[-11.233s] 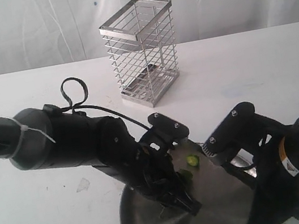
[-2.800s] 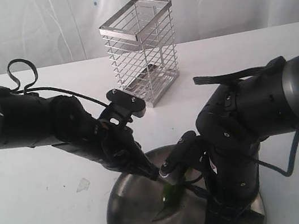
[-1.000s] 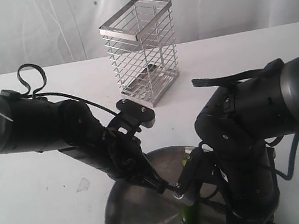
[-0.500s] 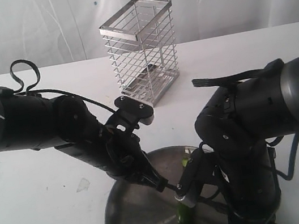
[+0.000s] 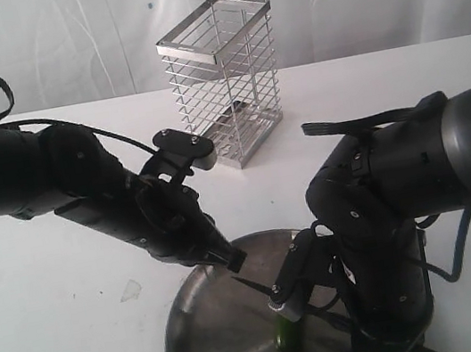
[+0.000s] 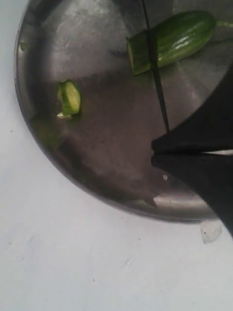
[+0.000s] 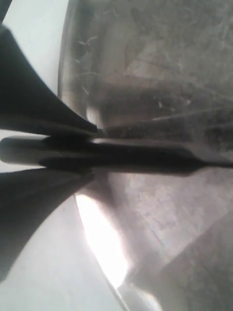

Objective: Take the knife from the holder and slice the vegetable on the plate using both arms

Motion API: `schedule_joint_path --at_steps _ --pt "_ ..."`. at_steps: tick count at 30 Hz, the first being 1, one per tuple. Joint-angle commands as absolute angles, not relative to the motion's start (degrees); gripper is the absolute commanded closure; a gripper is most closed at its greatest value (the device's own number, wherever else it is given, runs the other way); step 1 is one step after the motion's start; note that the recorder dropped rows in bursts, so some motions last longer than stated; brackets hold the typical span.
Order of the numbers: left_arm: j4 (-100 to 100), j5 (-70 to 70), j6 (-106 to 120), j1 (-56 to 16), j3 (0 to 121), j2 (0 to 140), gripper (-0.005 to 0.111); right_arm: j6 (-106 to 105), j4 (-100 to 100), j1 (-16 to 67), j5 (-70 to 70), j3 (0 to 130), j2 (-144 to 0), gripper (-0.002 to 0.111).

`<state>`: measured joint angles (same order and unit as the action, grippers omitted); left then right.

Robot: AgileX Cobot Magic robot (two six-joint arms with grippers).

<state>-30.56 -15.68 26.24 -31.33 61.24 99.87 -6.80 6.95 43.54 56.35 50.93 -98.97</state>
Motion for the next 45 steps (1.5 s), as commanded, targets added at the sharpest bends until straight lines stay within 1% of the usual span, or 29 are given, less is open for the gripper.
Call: schedule_joint_path --at_steps 1,5,8,19,23,35,45 --pt "-40.3 -17.8 33.8 -31.6 60.8 99.5 0.107 -7.1 7.4 43.4 56.1 51.4 -98.8 0.108" --pt "-53.0 -18.6 45.9 -32.3 60.8 99.5 0.107 -7.1 7.4 43.4 56.1 51.4 -98.8 0.108" --pt "-56.4 -18.1 48.9 -32.7 60.8 100.7 0.107 -7.1 7.5 43.4 56.1 51.4 -98.8 0.108" --pt "-57.3 -18.1 49.6 -32.7 60.8 112.2 0.107 -7.1 7.5 43.4 58.2 51.4 -98.8 0.108" --pt "-58.3 -18.7 50.2 -32.7 60.8 114.2 0.107 -7.1 7.5 43.4 59.4 51.4 -98.8 0.108" --pt "-59.0 -19.1 51.2 -32.7 60.8 113.2 0.107 -7.1 7.7 43.4 64.8 51.4 -98.8 0.108" --pt "-52.9 -22.5 51.0 -32.5 60.8 104.5 0.107 -7.1 7.7 43.4 64.8 51.4 -98.8 0.108"
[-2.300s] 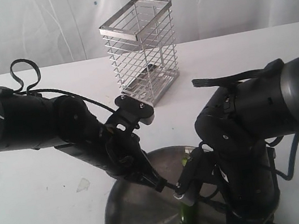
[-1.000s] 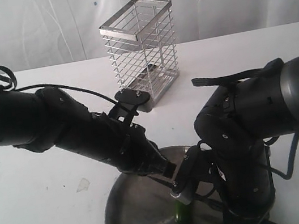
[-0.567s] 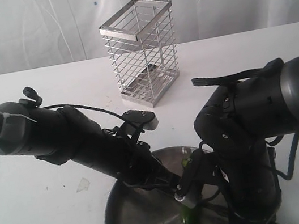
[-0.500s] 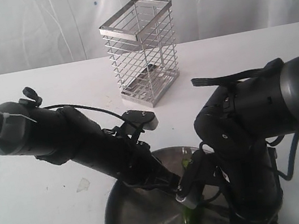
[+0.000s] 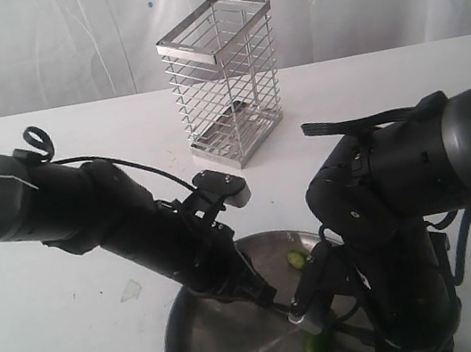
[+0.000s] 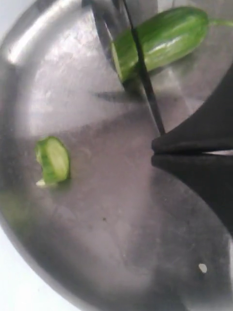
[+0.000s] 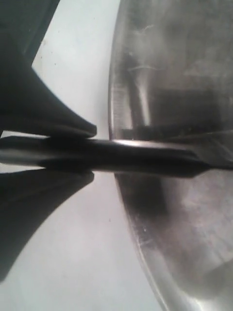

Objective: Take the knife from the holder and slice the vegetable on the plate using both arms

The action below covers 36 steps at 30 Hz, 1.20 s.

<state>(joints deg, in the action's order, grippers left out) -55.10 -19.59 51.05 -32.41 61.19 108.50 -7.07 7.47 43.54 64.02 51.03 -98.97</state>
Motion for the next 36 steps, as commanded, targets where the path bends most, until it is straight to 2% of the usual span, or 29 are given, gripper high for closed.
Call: schedule_joint_path --at_steps 1,6,11,16,19,22,25,36 --pt "-52.6 -22.5 50.9 -32.0 60.8 103.4 0.107 -7.1 7.7 43.4 64.8 51.4 -98.8 0.108" --pt "-50.6 -25.9 48.7 -28.5 60.8 99.4 0.107 -7.1 7.7 43.4 64.8 51.4 -98.8 0.108" --pt "-51.3 -39.1 50.1 -28.2 60.8 99.4 0.103 -7.1 7.7 43.4 64.5 51.4 -98.8 0.108" --pt "-54.4 -37.9 51.1 -33.3 59.6 99.4 0.076 -7.1 8.0 43.4 64.5 51.4 -98.8 0.108" --pt "-54.8 -29.6 51.0 -37.2 56.7 99.4 0.058 -7.0 8.0 43.4 64.5 51.4 -98.8 0.108" --pt "-58.7 -20.3 51.0 -39.8 53.0 99.4 0.047 -6.9 8.0 43.4 64.5 51.4 -98.8 0.108" --pt "-63.2 -14.8 52.7 -41.7 49.7 99.4 0.043 -6.9 8.0 43.4 64.4 51.4 -98.8 0.108" --pt "-70.6 -6.2 56.1 -47.9 47.2 99.4 0.043 -6.9 8.0 43.4 62.9 51.4 -98.8 0.108"
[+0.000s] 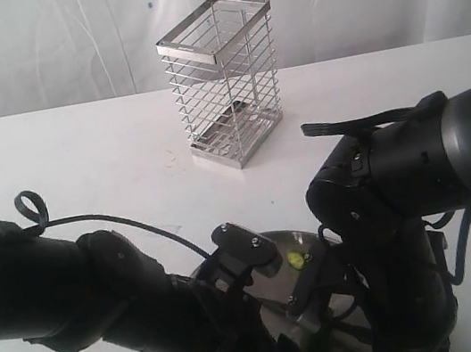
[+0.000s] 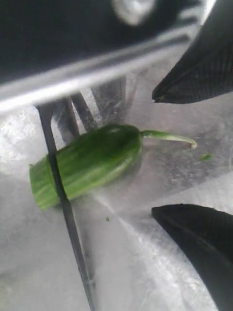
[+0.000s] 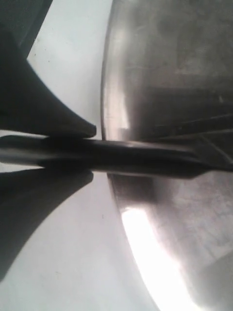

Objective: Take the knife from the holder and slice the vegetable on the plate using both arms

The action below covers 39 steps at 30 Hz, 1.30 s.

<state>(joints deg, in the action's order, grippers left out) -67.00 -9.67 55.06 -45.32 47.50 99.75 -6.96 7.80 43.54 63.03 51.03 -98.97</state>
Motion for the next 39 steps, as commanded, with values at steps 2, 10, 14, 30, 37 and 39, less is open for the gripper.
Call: schedule_joint_path --at_steps 2,10,14,30,37,39 --pt "-71.3 -2.9 56.1 -49.6 47.2 99.4 0.043 -6.9 8.0 43.4 62.9 51.4 -98.8 0.108" --pt "-72.3 5.0 53.9 -53.5 47.5 101.1 0.044 -6.9 8.0 43.4 62.7 51.4 -98.8 0.108" --pt "-72.3 5.0 52.2 -53.5 48.1 104.1 0.044 -6.9 8.0 43.4 62.8 51.4 -98.8 0.108" --pt "-72.4 9.5 47.3 -53.4 48.1 104.2 0.064 -6.9 12.7 43.5 70.0 51.4 -98.8 0.108" --pt "-72.4 9.2 47.3 -53.4 48.1 103.0 0.064 -6.9 13.6 47.0 70.0 54.5 -102.3 0.108" --pt "-72.4 9.0 47.3 -53.4 48.1 102.7 0.064 -6.9 14.2 47.4 70.0 55.7 -103.5 0.108"
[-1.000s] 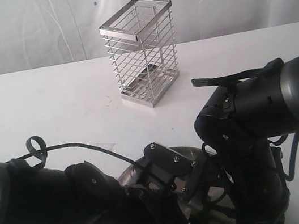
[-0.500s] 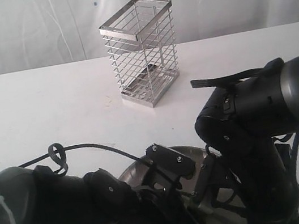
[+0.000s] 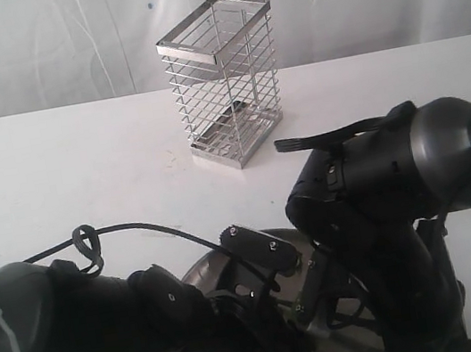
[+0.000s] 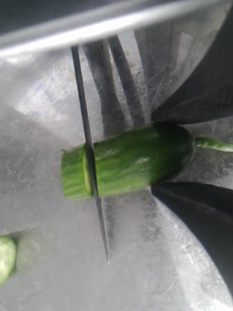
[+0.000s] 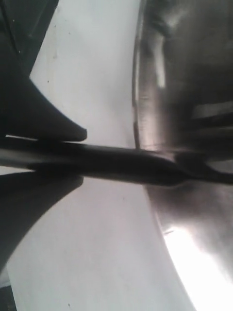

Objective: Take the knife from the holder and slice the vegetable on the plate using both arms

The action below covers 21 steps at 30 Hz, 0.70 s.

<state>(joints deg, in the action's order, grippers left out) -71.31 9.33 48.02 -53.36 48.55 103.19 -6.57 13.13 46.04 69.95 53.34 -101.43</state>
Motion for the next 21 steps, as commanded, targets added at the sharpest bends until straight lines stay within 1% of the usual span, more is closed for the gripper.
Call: schedule_joint_path --at_steps 1,13,21 --pt "-72.4 9.0 47.3 -53.4 48.1 102.6 0.064 -6.9 14.4 47.4 70.0 56.4 -104.1 0.108" --pt "-72.4 12.4 47.5 -53.3 47.7 100.4 0.064 -6.4 15.9 47.4 70.0 56.5 -105.4 0.108" --pt "-72.5 16.5 47.9 -53.3 44.1 97.2 0.064 -6.3 17.8 47.4 70.0 54.5 -105.6 0.108"
